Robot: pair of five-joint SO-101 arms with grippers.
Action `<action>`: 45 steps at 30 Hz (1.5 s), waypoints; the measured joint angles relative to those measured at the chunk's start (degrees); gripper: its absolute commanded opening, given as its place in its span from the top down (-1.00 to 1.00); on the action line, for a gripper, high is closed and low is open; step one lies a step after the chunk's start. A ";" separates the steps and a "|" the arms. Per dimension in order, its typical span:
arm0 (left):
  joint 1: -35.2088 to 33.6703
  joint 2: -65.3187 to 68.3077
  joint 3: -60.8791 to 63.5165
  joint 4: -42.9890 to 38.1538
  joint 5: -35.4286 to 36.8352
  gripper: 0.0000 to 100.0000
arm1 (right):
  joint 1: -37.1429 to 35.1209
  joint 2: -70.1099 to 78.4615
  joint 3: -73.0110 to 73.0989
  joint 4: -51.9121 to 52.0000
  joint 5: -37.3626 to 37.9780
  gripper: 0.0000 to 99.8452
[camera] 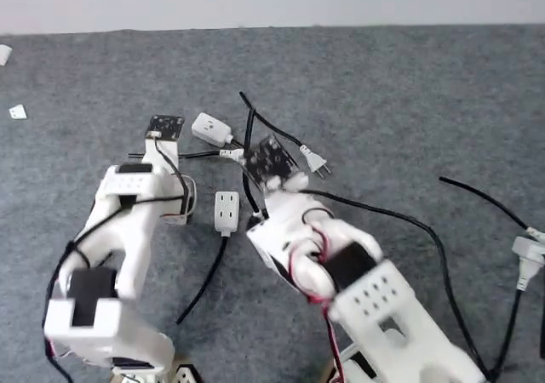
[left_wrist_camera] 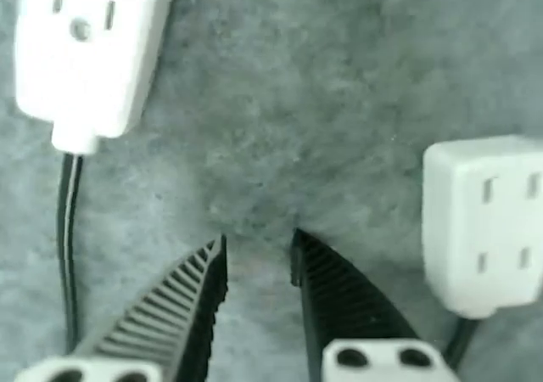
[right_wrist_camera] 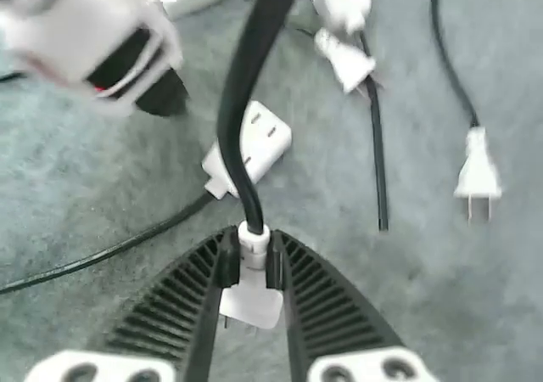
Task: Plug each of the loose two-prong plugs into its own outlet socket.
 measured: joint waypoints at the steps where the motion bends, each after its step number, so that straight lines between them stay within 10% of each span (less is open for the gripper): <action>1: -0.35 0.97 -1.58 1.32 -2.46 0.73 | -0.70 -2.64 1.32 0.00 1.05 0.98; 22: 7.74 -21.19 22.24 0.88 -29.10 0.73 | -3.25 3.60 2.20 -0.09 3.25 0.98; 45: 14.33 -49.67 41.49 0.62 -36.75 0.73 | -3.34 3.87 2.11 -0.88 2.64 0.98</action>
